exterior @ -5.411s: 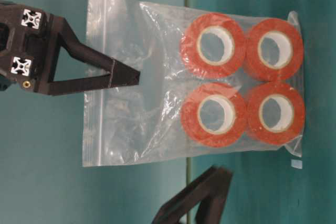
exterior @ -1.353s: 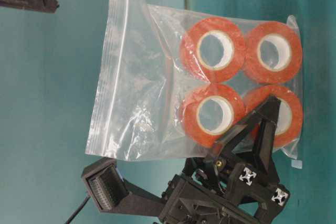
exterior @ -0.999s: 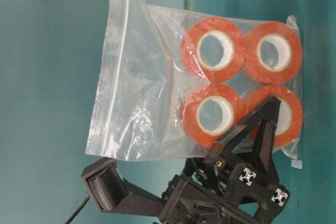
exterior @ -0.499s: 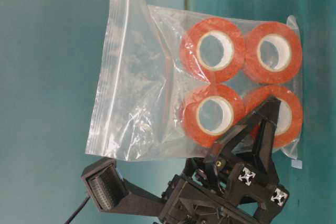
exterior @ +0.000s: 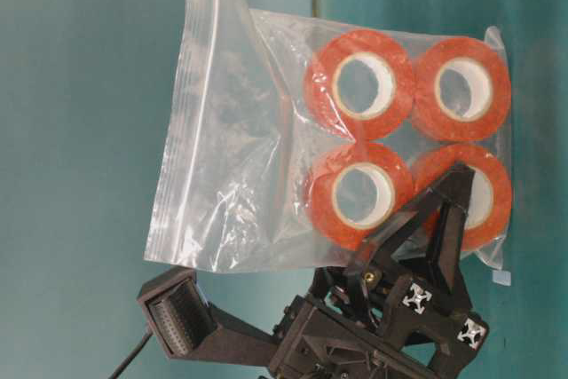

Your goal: Hand over the clear zip bag and make it stand upright.

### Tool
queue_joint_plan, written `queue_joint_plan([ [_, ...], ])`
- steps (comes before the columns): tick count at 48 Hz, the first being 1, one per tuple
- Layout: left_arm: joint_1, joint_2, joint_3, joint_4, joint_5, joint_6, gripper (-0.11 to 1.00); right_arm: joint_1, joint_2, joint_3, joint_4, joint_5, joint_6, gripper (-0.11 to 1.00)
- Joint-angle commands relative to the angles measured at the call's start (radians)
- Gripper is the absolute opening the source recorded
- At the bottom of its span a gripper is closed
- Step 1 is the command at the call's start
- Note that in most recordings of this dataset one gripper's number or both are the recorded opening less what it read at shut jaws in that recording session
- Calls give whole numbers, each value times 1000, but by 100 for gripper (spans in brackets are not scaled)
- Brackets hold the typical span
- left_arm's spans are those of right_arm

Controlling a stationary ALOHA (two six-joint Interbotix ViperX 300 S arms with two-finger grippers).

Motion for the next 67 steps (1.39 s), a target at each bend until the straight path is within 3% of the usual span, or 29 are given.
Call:
queue_joint_plan([
  [1,2,-14,-3,0,-3,-2,25,2,-12,-9,2,-11,9,88],
  [67,2,-14,-3,0,15,-5,25,3,-14,6,3,-51,9,87],
])
